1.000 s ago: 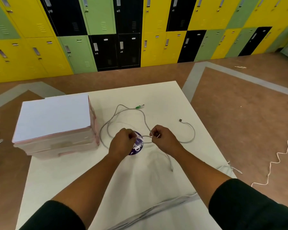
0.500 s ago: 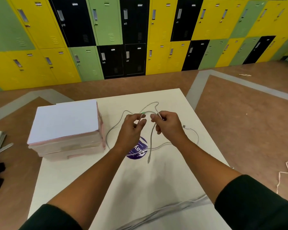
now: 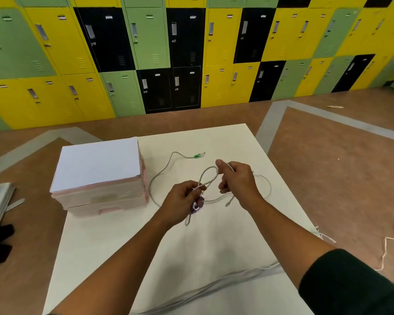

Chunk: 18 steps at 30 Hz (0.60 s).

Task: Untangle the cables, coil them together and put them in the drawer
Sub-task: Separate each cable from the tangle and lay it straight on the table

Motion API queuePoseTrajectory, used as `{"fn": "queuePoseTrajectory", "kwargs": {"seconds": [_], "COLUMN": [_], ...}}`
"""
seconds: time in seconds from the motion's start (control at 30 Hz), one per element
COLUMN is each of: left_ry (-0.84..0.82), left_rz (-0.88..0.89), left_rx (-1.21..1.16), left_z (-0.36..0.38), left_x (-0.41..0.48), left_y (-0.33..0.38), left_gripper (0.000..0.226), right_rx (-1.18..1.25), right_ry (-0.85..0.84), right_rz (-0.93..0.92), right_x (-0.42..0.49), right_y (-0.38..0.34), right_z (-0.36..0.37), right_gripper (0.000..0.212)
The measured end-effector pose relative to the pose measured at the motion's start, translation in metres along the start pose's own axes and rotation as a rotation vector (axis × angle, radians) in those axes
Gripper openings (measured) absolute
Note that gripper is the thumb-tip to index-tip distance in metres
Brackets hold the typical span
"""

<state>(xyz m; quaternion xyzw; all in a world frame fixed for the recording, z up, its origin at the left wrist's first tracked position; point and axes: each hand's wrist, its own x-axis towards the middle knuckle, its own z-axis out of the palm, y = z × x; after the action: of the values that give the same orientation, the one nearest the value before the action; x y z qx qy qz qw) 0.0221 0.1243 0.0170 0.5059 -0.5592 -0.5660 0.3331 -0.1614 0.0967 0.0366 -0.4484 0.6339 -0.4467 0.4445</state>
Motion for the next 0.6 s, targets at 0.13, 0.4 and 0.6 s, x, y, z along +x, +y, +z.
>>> {"fn": "queuePoseTrajectory", "kwargs": {"seconds": [0.13,0.4,0.6], "left_ry": [-0.064,-0.077,-0.105], "left_rz": [-0.019,-0.101,-0.109], "left_rx": [-0.001,-0.176,-0.170], "left_z": [-0.011,-0.020,-0.020], "left_x": [-0.021,-0.040,-0.050], "left_y": [-0.004,-0.014,-0.016], "left_gripper": [0.025,0.036,0.040], "right_rx": [-0.278,-0.461,-0.016], "right_ry": [0.090,-0.179,-0.399], "right_rz": [0.026,-0.376,-0.099], "right_x": [-0.004,-0.034,-0.055], "right_y": [0.018,0.019,0.009], "right_z": [-0.004,0.024,0.054], "right_gripper": [0.040,0.034,0.019]}}
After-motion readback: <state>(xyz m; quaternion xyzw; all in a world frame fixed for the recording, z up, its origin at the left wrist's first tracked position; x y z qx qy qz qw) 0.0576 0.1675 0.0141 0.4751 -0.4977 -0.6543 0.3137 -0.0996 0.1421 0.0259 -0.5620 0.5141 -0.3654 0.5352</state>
